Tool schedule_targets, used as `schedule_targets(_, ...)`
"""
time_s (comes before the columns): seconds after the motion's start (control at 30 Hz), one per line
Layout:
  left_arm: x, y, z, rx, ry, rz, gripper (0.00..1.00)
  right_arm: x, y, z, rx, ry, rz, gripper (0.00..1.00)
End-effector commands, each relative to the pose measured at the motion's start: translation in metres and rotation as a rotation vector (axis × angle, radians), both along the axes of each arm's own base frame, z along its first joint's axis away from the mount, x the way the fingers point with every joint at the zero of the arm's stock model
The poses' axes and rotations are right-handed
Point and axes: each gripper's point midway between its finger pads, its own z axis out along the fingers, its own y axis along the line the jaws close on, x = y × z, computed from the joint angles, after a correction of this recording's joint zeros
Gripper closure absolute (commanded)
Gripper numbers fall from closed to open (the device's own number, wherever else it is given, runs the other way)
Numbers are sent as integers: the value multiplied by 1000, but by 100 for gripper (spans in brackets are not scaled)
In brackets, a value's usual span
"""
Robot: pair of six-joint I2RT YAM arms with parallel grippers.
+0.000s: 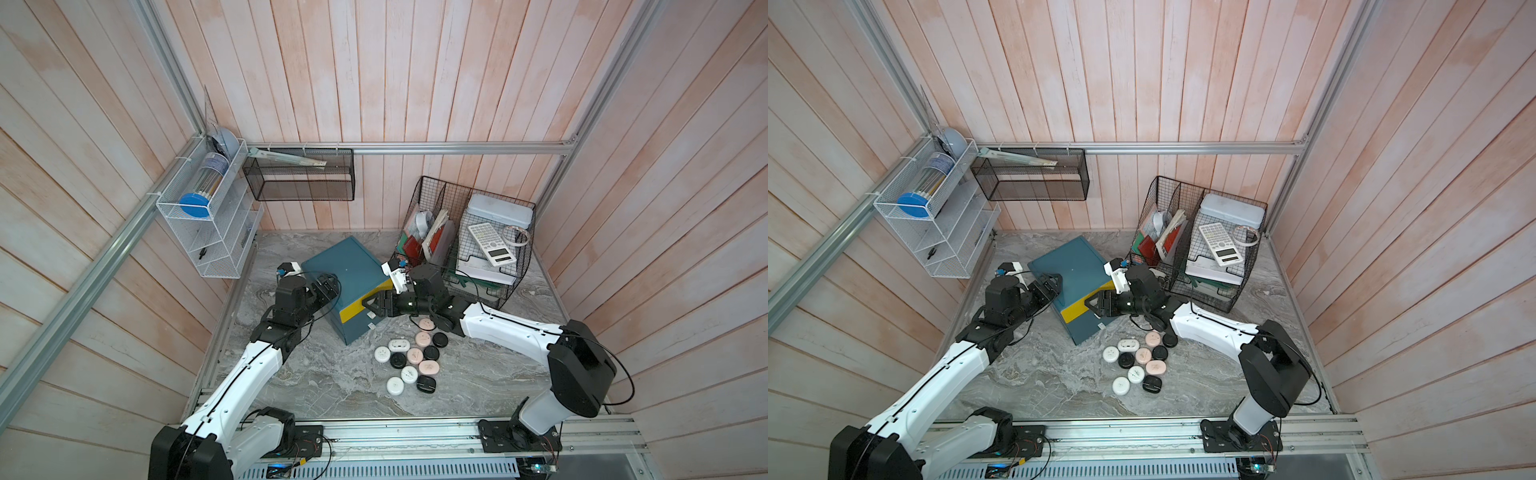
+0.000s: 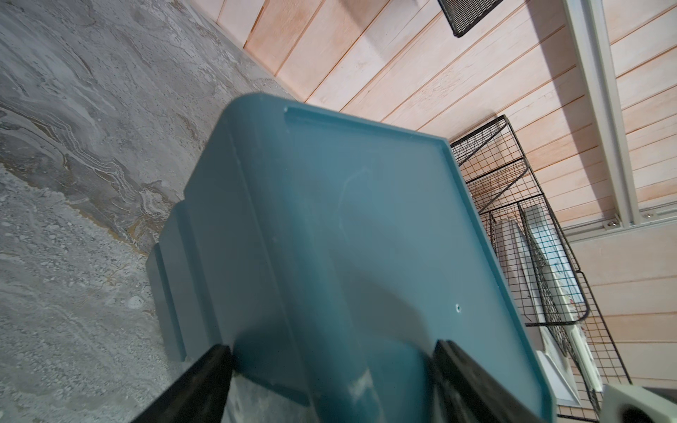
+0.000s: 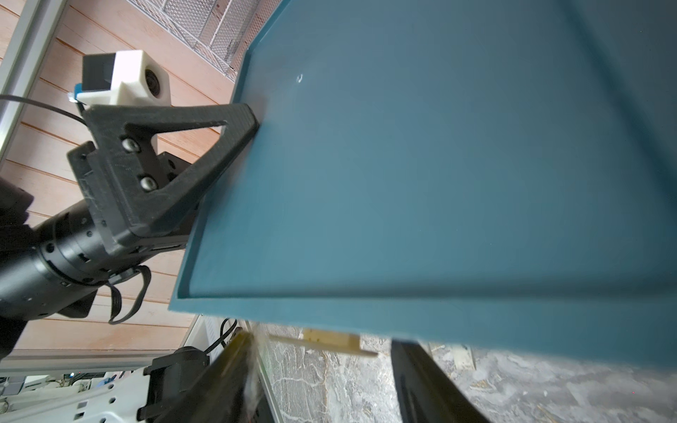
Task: Put the bluetooth earphones in the drawer according to color
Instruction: Move the storage box to the center of the board.
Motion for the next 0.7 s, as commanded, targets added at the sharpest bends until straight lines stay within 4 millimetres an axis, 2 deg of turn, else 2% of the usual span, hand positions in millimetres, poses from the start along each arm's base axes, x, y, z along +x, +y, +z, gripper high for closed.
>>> schedule_targets(0.0,-13,-2,-38,53,120,-42,10,1,13,20,45,-38,27,36)
schedule_targets(0.3,-13,-1,-40,54,123,-41,10,6,14,18,20,-35,12,46)
schedule_targets(0.43,-13,-1,-42,59,127,-36,10,9,13,15,-2,-33,-2,54)
schedule_targets(0.67,-10,10,-41,95,125,18,10,5,1,5,-44,-27,-26,59)
